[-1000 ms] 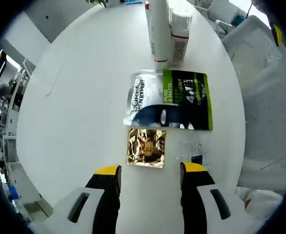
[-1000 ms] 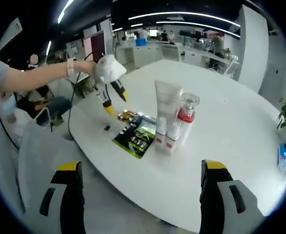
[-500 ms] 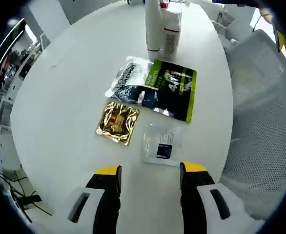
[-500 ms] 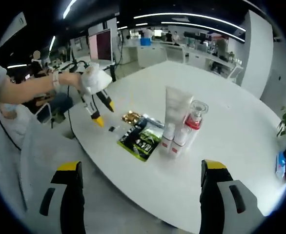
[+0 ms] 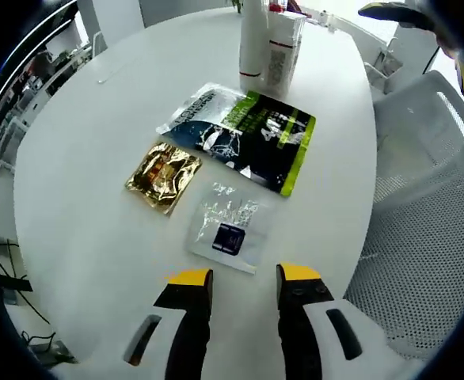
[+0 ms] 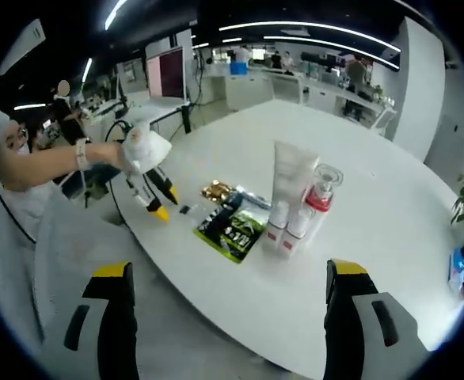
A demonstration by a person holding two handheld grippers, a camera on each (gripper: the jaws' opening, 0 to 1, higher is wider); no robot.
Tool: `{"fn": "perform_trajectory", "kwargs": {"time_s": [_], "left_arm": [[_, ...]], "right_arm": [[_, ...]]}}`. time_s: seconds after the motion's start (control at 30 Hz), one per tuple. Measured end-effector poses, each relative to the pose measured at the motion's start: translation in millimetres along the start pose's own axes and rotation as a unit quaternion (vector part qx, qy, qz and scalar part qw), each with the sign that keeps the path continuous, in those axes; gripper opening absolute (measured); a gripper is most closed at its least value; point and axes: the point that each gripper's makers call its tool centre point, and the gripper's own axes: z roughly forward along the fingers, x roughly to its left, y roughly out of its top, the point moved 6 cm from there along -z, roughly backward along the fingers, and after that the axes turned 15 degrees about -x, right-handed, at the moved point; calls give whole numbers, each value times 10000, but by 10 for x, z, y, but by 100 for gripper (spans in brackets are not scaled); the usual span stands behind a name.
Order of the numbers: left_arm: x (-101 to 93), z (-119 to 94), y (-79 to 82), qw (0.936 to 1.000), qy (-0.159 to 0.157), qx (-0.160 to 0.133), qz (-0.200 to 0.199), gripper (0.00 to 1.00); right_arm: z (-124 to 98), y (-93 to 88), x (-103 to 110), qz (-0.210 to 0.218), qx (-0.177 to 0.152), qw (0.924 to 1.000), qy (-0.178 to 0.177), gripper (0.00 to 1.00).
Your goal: Arrange the skincare products in the storage area until every visible bottle or jar stands upright without overlapping.
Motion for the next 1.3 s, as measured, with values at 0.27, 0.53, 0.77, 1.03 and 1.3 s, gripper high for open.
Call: {"fn": "perform_trajectory", "kwargs": {"time_s": [0.27,0.53,0.77,1.03,1.3], "left_arm": [[76,80,34,9996,177,-217,79,34],[112,113,50,9995,44,-183,266,35],[149,115,43,9989,-100,-100,441,36],[193,126,57,9981,-193,-45,578,35],[156,127,106,9972,-278,41,693,35]], "right_arm": [[5,-4,19,-35,1,10000,50,100],[4,-9,17,-70,25,10000,62,100],[9,-11,28,-76,35,9999,79,100],[22,-13,33,-73,42,9999,79,100],[29,-22,35,-69,60,9999,84,100]]}}
